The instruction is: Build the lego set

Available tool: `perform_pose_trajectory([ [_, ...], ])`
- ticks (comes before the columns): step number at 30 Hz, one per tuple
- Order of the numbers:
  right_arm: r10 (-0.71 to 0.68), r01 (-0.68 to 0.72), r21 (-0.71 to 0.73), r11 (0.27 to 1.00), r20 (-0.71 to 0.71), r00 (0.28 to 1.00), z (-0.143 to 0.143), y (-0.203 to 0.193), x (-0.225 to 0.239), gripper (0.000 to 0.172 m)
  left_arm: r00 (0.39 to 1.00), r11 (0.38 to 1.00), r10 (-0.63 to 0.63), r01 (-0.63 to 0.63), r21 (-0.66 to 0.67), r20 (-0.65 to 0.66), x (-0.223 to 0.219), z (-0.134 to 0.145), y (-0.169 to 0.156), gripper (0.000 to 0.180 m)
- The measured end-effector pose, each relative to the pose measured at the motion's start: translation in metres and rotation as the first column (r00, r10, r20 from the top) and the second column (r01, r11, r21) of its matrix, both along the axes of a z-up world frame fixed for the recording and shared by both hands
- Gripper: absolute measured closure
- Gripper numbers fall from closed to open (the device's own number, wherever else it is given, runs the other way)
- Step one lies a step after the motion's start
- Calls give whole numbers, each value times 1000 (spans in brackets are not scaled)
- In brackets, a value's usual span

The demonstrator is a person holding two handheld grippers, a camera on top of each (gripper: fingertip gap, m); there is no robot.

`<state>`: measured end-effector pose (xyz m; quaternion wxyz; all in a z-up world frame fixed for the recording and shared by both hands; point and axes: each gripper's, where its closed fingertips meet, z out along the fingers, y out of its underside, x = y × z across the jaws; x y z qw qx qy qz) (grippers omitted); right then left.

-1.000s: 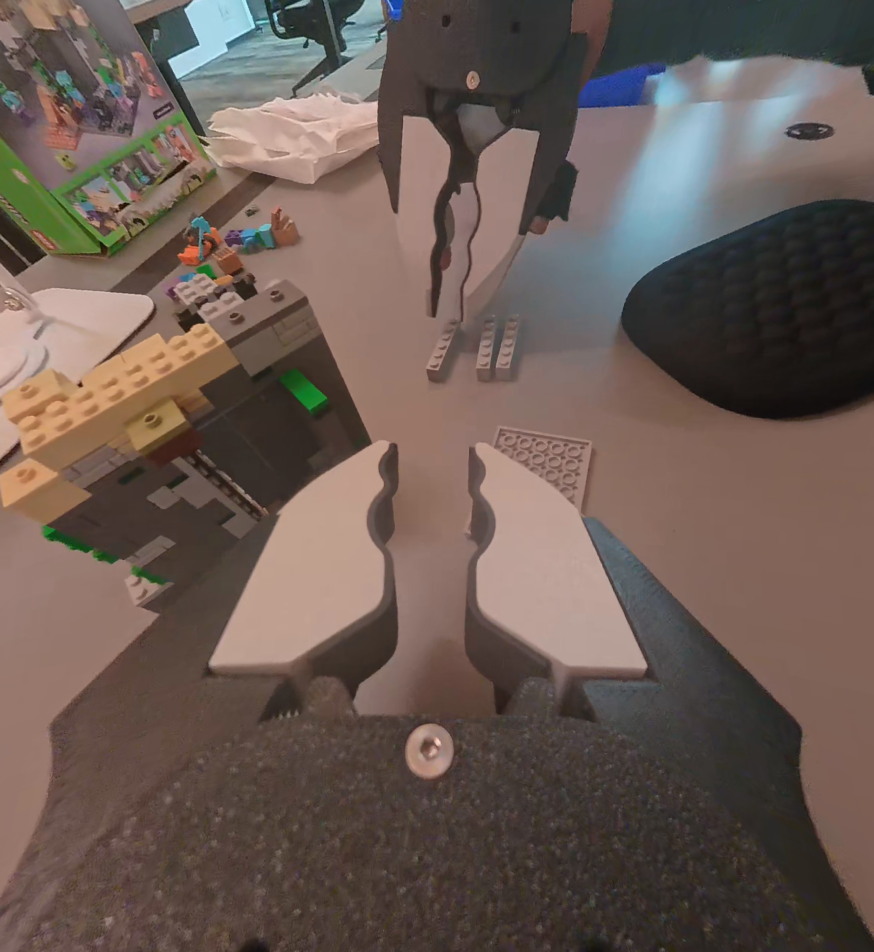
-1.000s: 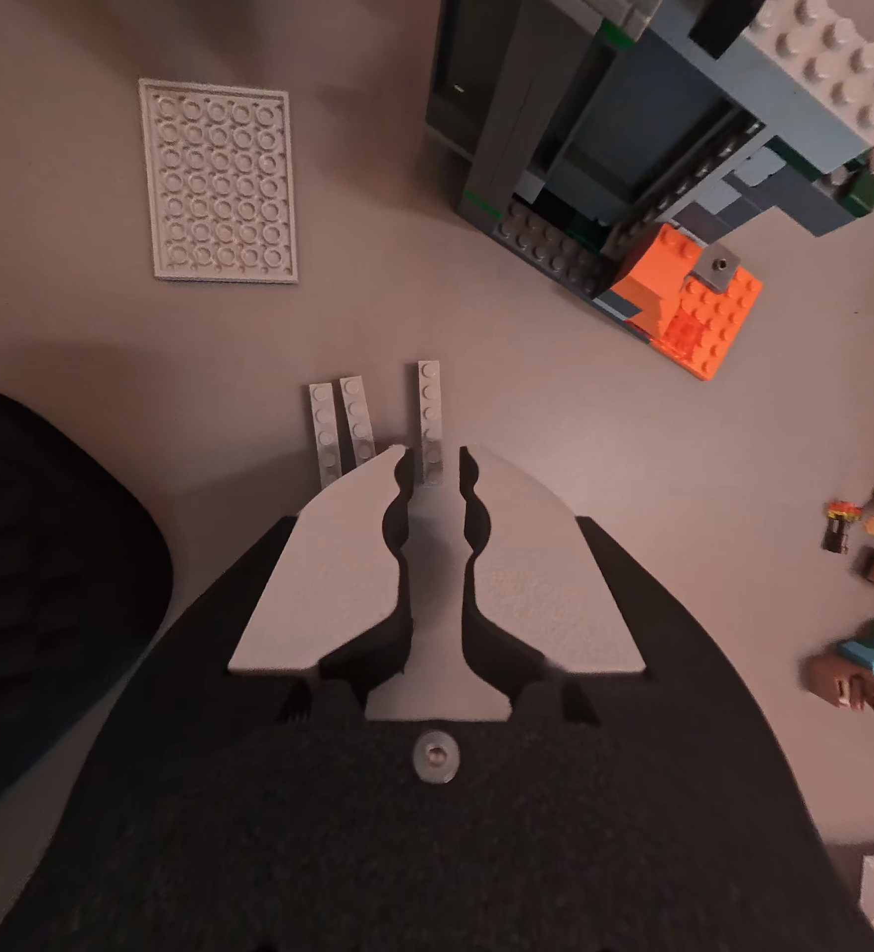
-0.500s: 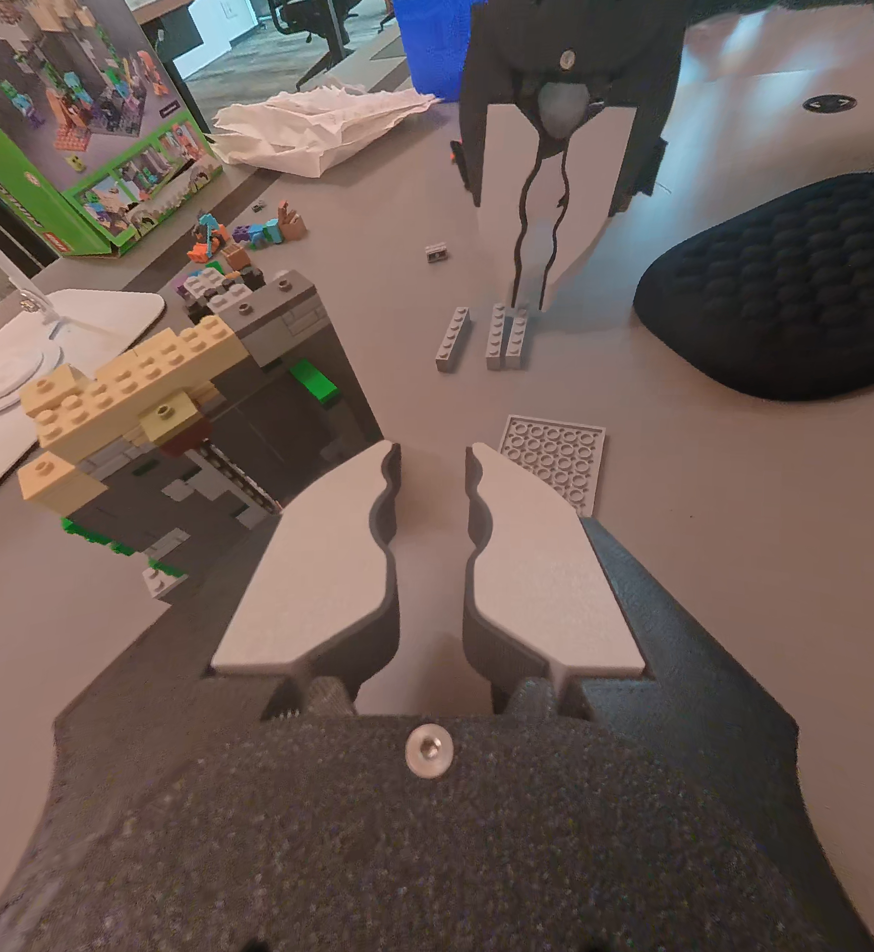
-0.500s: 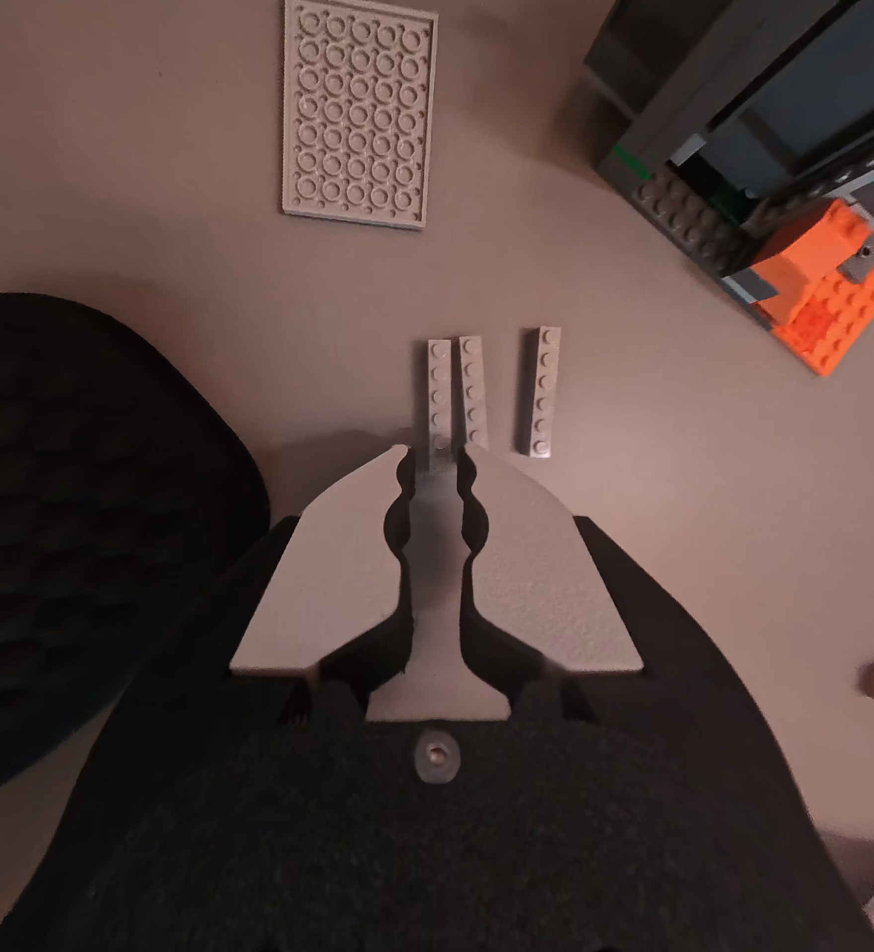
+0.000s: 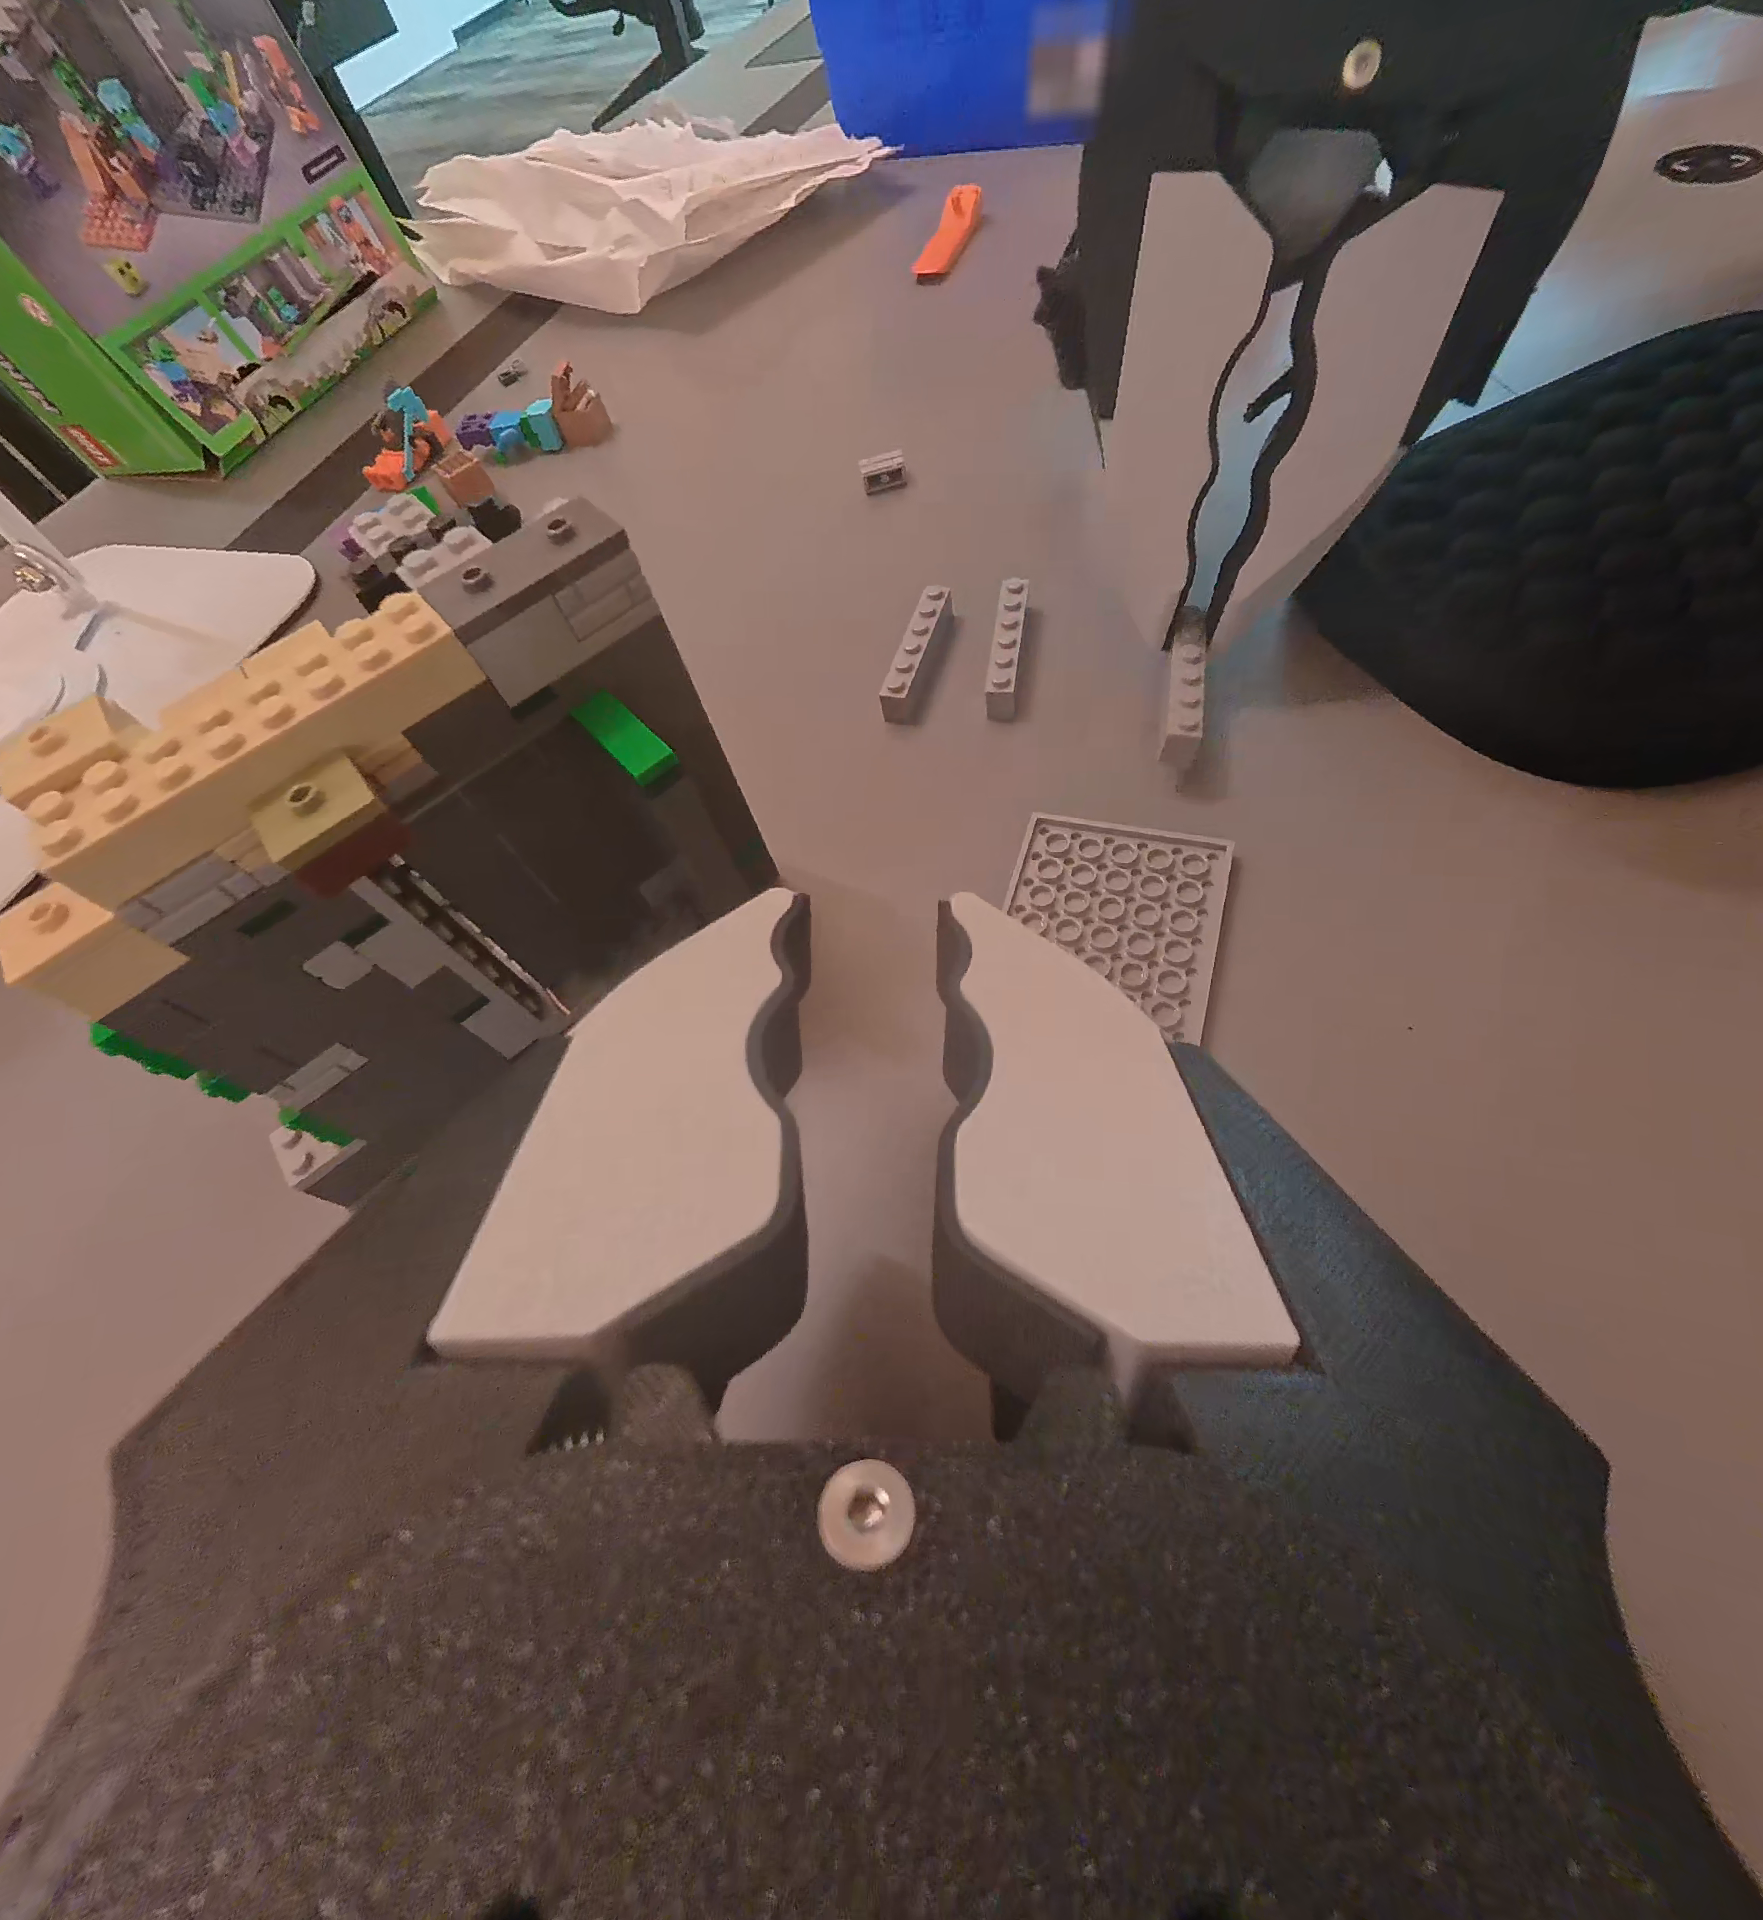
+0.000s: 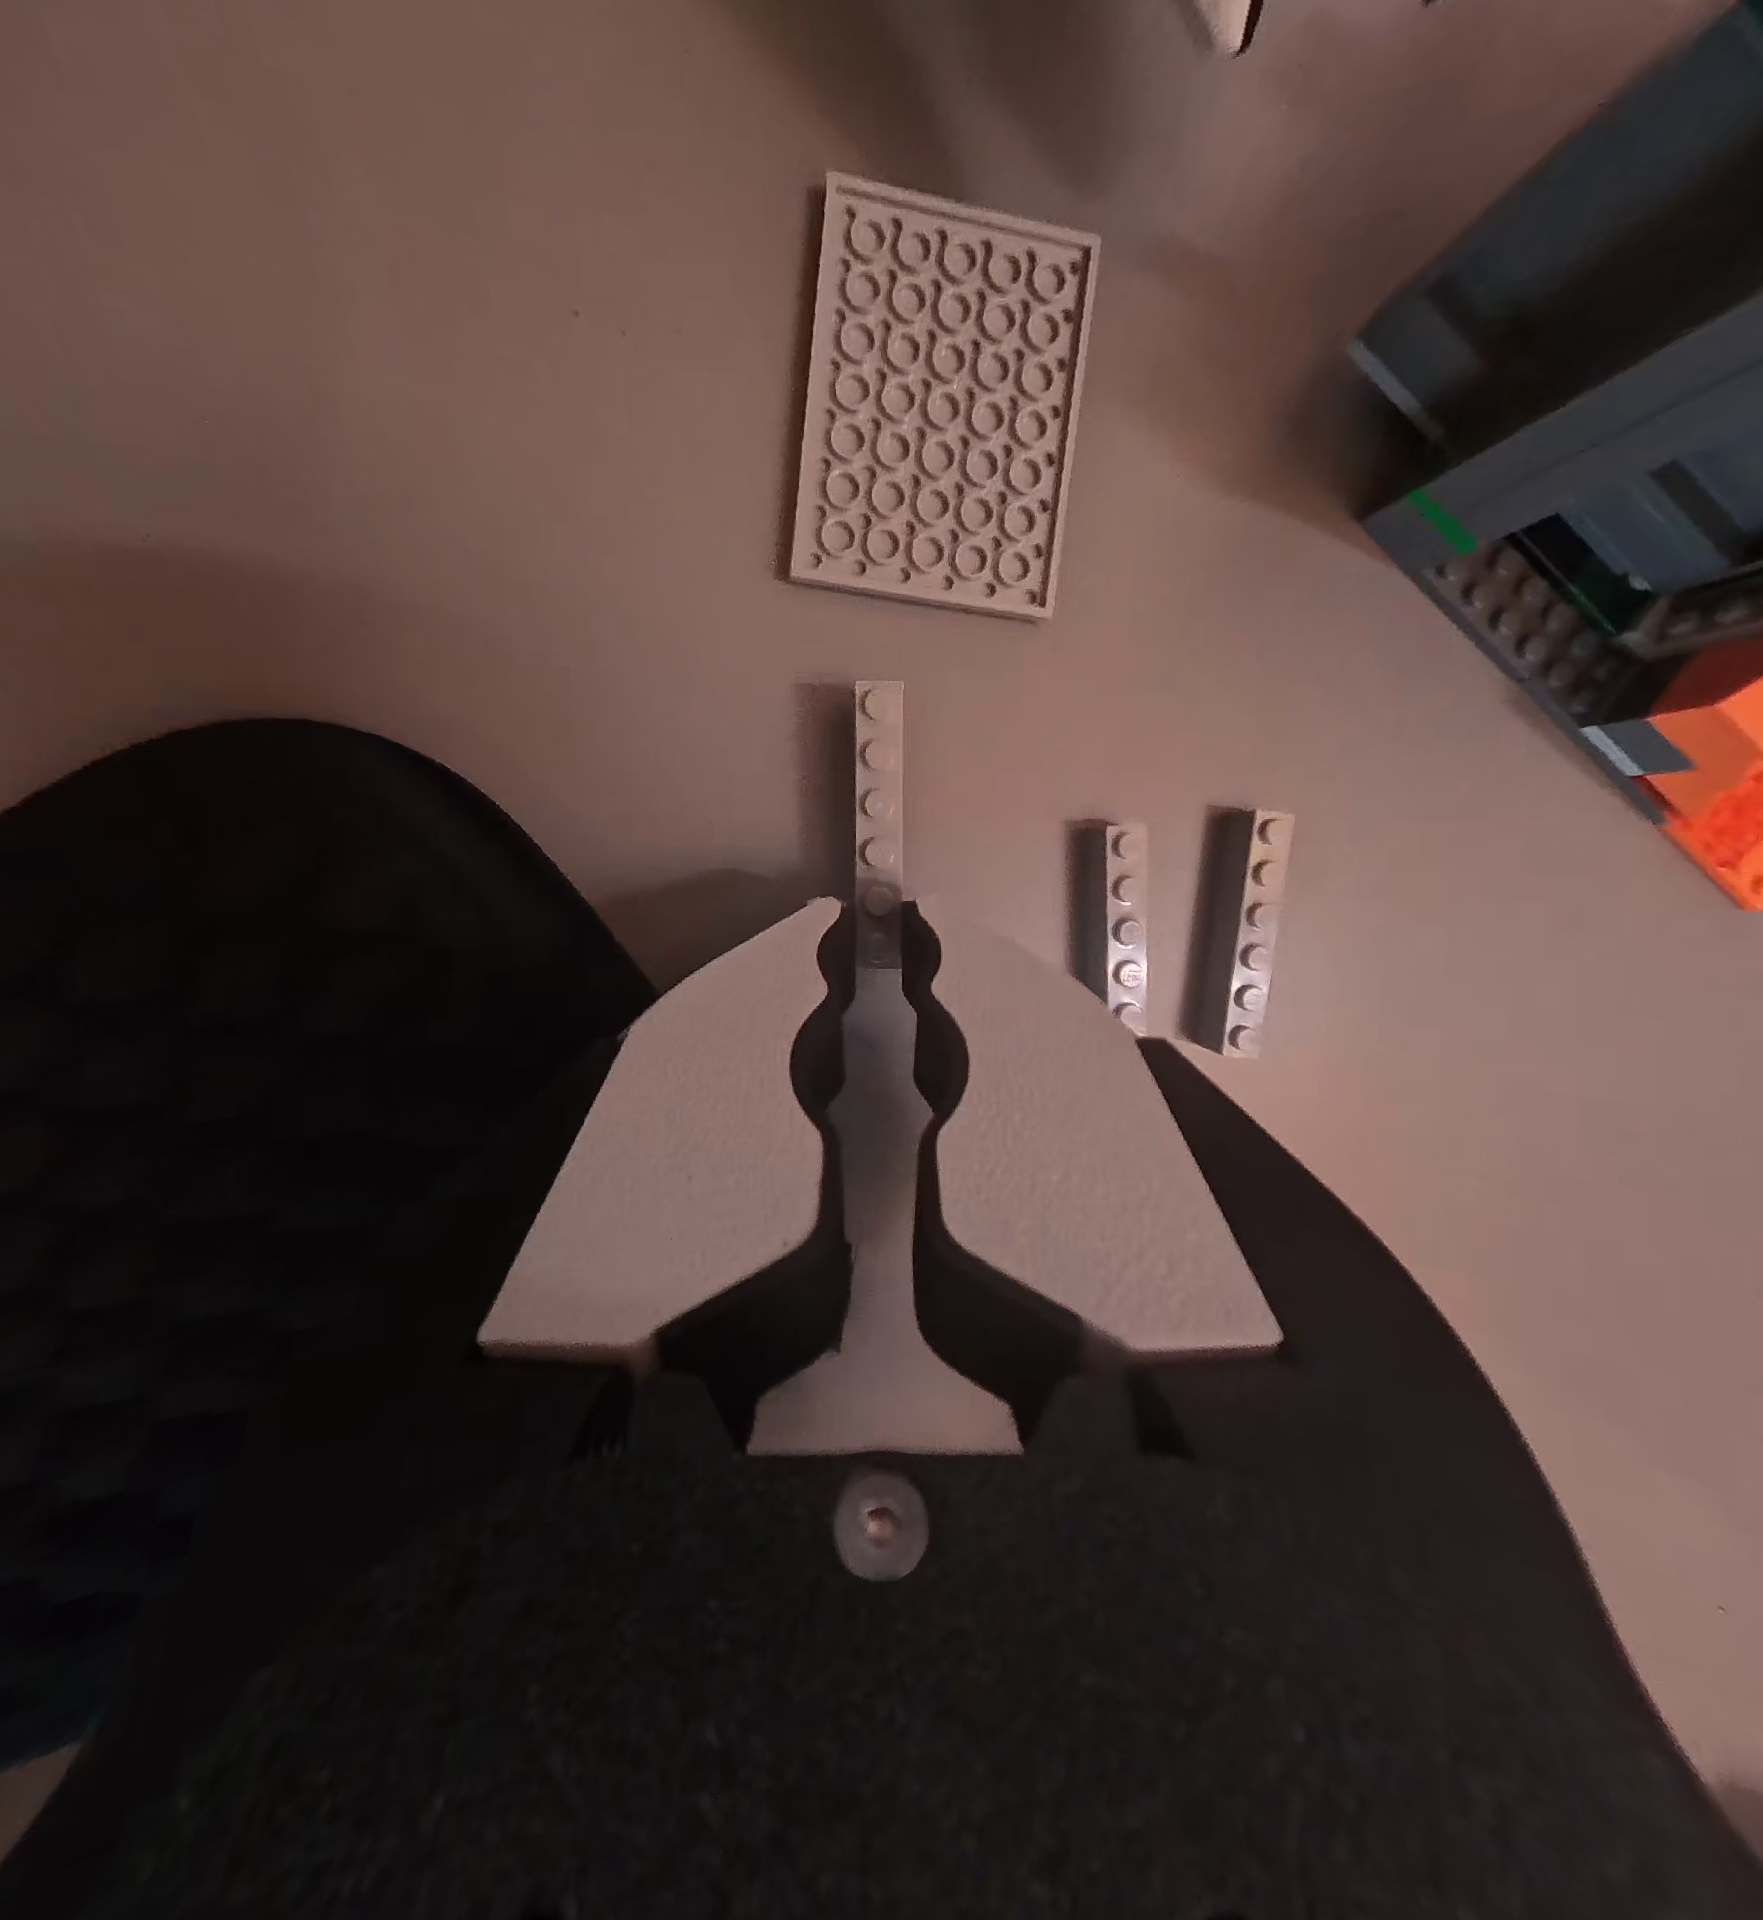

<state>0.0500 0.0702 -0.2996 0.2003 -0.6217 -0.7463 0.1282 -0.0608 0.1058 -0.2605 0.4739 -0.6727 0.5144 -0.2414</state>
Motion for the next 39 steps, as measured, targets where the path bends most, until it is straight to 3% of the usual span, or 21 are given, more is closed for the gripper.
perform_pose_trajectory([
  [18,-95,96,2,995,-132,987,8,-5,-4,164,1000,1000,-21,21,4,-15,3,-4,-4,158],
  [21,-114,110,-36,993,-168,979,14,-6,-11,164,997,996,-80,80,28,23,8,4,-13,151],
  [24,-130,87,-194,977,-226,965,25,-18,-26,164,976,971,-205,193,144,71,17,22,-34,144],
  [30,-109,-58,-525,849,-282,953,46,-44,-52,164,938,869,-345,310,384,22,27,41,-68,142],
  [35,-79,-147,-717,681,-272,959,58,-56,-60,164,905,784,-422,390,482,-47,34,41,-91,145],
  [39,-41,-173,-831,528,-229,973,64,-65,-55,164,907,732,-401,401,551,-128,37,35,-94,151],
])
